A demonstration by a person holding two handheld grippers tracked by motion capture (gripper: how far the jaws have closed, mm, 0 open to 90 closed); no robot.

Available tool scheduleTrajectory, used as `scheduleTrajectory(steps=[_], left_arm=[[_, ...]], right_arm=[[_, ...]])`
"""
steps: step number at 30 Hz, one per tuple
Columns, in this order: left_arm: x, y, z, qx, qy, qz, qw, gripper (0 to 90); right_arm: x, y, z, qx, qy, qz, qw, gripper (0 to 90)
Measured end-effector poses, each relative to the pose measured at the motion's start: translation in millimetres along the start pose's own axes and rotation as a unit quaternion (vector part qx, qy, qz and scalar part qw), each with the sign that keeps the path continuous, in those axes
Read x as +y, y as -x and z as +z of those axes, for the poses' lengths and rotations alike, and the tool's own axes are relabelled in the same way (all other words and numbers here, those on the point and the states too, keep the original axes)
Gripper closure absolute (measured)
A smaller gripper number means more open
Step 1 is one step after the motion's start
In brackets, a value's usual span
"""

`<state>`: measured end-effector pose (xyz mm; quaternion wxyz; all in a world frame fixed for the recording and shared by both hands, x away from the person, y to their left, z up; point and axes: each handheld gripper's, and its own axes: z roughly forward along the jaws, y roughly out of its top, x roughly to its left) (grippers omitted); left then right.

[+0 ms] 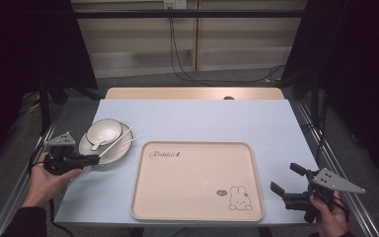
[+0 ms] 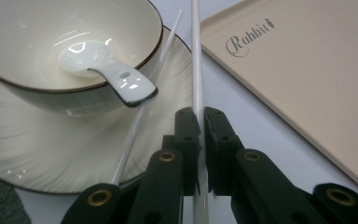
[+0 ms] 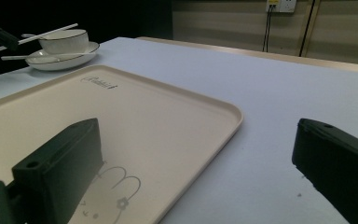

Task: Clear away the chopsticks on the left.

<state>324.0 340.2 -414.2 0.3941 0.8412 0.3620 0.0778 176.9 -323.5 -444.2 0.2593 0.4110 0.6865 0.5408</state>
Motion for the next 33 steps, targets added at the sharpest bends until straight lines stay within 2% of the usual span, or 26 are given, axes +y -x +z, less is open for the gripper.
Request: scheduleTrajectory(steps=[2,8,10,15,16,18,20,21,22,25,26,28,31,33], left_arm=[[-1.5,3.6,-2.8,0.005,0.005,-0.005,1.0000,85.0],[-4.3,20.2,-14.8,0.042,0.019,-0.026,0.9986,85.0],[-6.2,29.4,-16.2,0.041,0.019,-0.024,0.9987,85.0],[-10.1,52.0,-11.5,0.051,0.012,-0.034,0.9980,85.0],[-10.7,56.0,-9.7,0.053,0.020,-0.044,0.9974,85.0],[-11.4,64.6,-7.6,0.045,0.025,-0.046,0.9977,85.1],[-10.7,73.9,-4.9,0.040,0.030,-0.060,0.9969,85.1],[-10.5,76.5,-4.3,0.039,0.026,-0.057,0.9973,85.0],[-10.3,81.5,-2.9,0.036,0.026,-0.063,0.9970,85.1],[-11.2,90.0,0.2,0.039,0.030,-0.073,0.9961,85.0],[-11.8,93.2,1.9,0.038,0.031,-0.085,0.9952,85.0],[-12.4,98.3,3.9,0.041,0.030,-0.089,0.9948,85.0],[-13.5,108.3,5.1,0.035,0.032,-0.104,0.9934,85.1],[-14.4,115.4,5.9,0.043,0.034,-0.112,0.9922,85.1]], right_arm=[[0.0,0.0,0.0,0.001,0.000,-0.001,1.0000,1.1],[0.2,-0.1,0.1,0.002,0.000,0.000,1.0000,1.1],[0.2,-0.2,0.0,0.002,0.000,0.000,1.0000,1.1],[0.4,-0.4,0.2,0.005,-0.001,0.000,1.0000,1.1],[0.4,-0.4,0.1,0.004,-0.002,-0.001,1.0000,1.1],[0.5,-1.1,0.0,0.002,0.000,0.002,1.0000,1.1],[0.6,-1.1,0.0,0.003,0.001,0.004,1.0000,1.0],[0.5,-1.0,0.1,0.002,0.002,0.003,1.0000,1.0],[0.6,-0.9,0.0,0.003,0.001,0.003,1.0000,1.1],[0.5,-1.0,-0.1,0.003,-0.001,0.000,1.0000,1.1],[0.6,-1.2,0.2,0.003,0.001,0.001,1.0000,1.0],[0.8,-1.2,0.1,0.005,0.000,0.001,1.0000,1.1],[0.8,-1.3,0.3,0.006,0.000,0.001,1.0000,1.1],[0.9,-1.3,0.5,0.006,0.001,0.003,1.0000,1.0]])
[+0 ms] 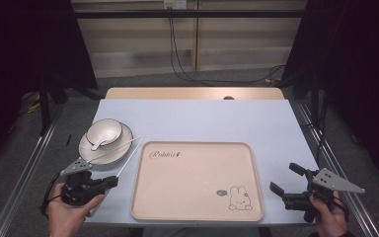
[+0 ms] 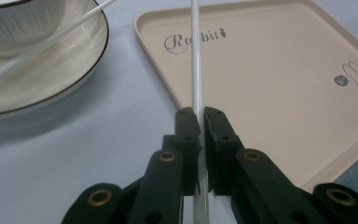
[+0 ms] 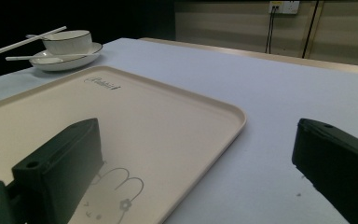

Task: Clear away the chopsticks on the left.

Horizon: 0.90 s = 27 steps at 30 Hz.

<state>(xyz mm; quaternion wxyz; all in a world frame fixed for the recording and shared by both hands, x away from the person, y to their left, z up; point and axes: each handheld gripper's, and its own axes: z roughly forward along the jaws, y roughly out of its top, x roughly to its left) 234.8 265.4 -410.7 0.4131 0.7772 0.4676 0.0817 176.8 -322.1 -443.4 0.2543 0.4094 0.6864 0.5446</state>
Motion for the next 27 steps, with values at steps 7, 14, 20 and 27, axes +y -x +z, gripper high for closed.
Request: scheduleTrajectory(steps=[7,14,20,27], left_arm=[[-3.7,22.1,6.4,0.027,0.012,-0.033,0.9990,85.1],[4.4,27.3,31.2,0.035,-0.007,-0.057,0.9977,85.1],[23.5,39.7,46.9,0.040,-0.011,-0.050,0.9979,85.1],[23.2,49.6,70.1,0.053,-0.029,-0.065,0.9961,85.1]], right_arm=[[0.2,0.7,0.6,0.003,-0.001,-0.007,1.0000,1.0],[0.2,0.3,1.3,0.004,-0.002,-0.003,1.0000,1.1],[0.3,0.0,1.5,0.006,-0.002,-0.006,1.0000,1.1],[0.1,-0.5,1.1,0.008,-0.005,-0.004,1.0000,1.1]])
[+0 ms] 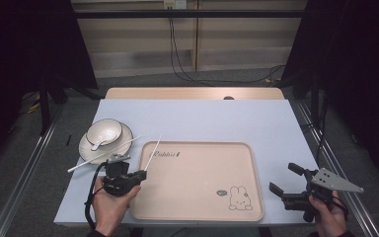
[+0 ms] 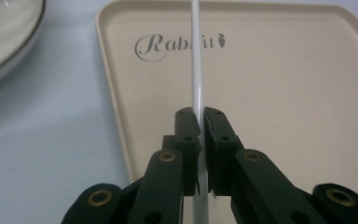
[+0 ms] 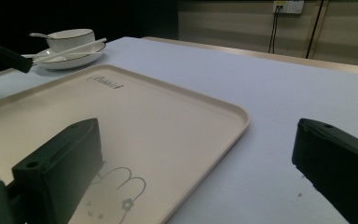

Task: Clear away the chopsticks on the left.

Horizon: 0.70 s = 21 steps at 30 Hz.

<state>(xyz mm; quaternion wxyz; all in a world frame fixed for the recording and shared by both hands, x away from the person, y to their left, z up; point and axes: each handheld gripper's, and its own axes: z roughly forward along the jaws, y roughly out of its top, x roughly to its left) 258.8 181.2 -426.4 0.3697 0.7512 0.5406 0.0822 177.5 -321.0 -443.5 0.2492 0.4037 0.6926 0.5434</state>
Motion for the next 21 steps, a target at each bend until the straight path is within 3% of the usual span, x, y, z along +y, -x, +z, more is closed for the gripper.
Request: scheduleTrajectory(steps=[5,9,13,17,21], left_arm=[[-7.2,-3.3,16.6,0.008,-0.031,-0.020,0.9993,85.1],[-8.8,-4.0,21.9,0.023,-0.041,-0.021,0.9987,85.1],[-9.1,-2.6,29.2,0.022,-0.056,-0.025,0.9978,85.0],[-9.7,-3.9,33.5,0.037,-0.059,-0.026,0.9972,85.0],[-10.1,-4.8,35.6,0.037,-0.060,-0.022,0.9973,84.6]], right_arm=[[0.0,0.2,0.2,0.001,0.001,-0.002,1.0000,1.1],[0.0,0.3,0.7,0.001,0.001,-0.006,1.0000,1.1],[-0.2,0.0,1.0,0.002,0.001,-0.004,1.0000,1.3],[-0.1,-0.2,0.7,0.001,-0.001,-0.004,1.0000,1.4],[-0.3,-0.3,1.0,0.004,0.000,-0.003,1.0000,1.4]])
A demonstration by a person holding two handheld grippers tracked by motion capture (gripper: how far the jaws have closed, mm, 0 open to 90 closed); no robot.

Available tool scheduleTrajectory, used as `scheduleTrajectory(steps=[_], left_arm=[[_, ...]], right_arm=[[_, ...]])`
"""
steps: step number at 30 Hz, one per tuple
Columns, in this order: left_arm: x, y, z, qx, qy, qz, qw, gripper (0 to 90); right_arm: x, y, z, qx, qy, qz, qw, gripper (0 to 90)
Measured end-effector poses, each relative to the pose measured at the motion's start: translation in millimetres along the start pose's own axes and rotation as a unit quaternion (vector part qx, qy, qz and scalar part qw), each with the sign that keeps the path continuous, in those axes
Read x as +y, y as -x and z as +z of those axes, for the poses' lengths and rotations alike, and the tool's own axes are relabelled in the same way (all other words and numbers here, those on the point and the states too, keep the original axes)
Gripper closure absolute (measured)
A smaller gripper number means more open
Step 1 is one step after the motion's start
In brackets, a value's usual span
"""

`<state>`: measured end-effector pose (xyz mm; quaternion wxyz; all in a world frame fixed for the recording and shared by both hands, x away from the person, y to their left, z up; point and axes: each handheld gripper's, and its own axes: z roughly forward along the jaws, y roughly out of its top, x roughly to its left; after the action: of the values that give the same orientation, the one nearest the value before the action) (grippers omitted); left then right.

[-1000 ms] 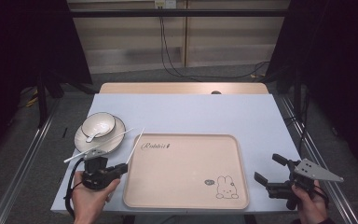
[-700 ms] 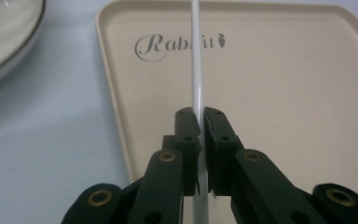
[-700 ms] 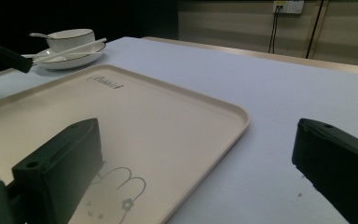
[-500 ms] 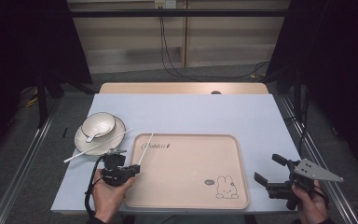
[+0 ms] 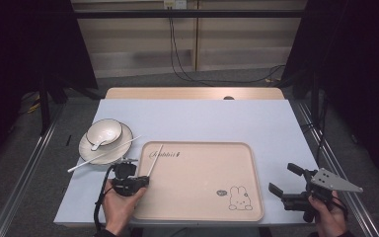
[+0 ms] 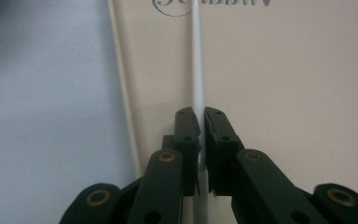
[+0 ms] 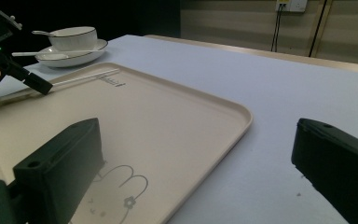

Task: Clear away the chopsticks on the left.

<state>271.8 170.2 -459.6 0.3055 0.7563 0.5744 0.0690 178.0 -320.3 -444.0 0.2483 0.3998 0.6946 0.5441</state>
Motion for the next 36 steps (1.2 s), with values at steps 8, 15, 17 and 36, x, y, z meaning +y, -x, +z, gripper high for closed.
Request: scheduleTrajectory(steps=[8,15,17,36], left_arm=[[-0.3,-0.5,-0.2,-0.007,-0.002,0.007,1.0000,81.0],[0.3,-1.7,-1.5,-0.020,0.000,0.012,0.9997,71.9],[1.0,-2.7,-3.8,-0.036,0.015,0.013,0.9991,71.0],[-5.7,-44.4,-49.4,-0.091,0.134,0.099,0.9818,17.3]], right_arm=[[0.1,-0.6,0.2,-0.001,-0.001,0.003,1.0000,1.4],[0.1,-0.6,0.0,0.000,-0.002,0.003,1.0000,1.4],[0.0,-0.2,0.1,0.000,-0.002,0.000,1.0000,1.6],[0.3,0.6,-0.4,0.001,0.002,0.000,1.0000,1.6]])
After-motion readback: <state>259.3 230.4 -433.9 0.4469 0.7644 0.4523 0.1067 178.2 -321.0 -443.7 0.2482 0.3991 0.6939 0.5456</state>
